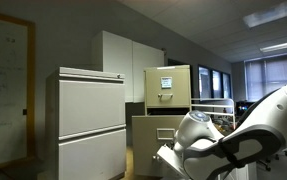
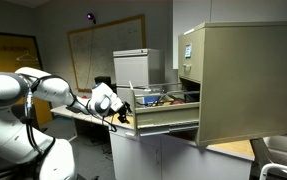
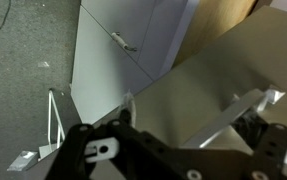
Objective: Open the bottom drawer of the right cabinet
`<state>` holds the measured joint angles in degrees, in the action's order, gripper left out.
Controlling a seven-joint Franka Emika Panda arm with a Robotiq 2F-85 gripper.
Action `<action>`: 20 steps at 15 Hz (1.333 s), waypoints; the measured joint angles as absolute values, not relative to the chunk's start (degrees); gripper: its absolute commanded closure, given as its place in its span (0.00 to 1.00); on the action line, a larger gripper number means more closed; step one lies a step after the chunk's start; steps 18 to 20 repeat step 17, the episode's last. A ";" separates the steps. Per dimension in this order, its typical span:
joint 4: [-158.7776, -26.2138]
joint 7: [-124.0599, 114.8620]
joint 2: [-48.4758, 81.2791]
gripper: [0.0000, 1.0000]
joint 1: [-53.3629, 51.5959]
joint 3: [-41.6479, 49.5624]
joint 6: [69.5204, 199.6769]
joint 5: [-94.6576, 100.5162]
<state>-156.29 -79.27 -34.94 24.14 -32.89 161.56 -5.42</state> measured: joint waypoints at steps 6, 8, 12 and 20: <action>-157.76 -85.63 -39.88 0.00 24.30 -32.24 163.14 0.71; -158.27 -85.84 -45.38 0.00 24.75 -31.43 162.82 1.92; -158.65 -85.99 -55.93 0.00 26.73 -31.03 159.13 3.82; -157.77 -74.61 -57.56 0.00 18.52 -21.81 146.79 4.24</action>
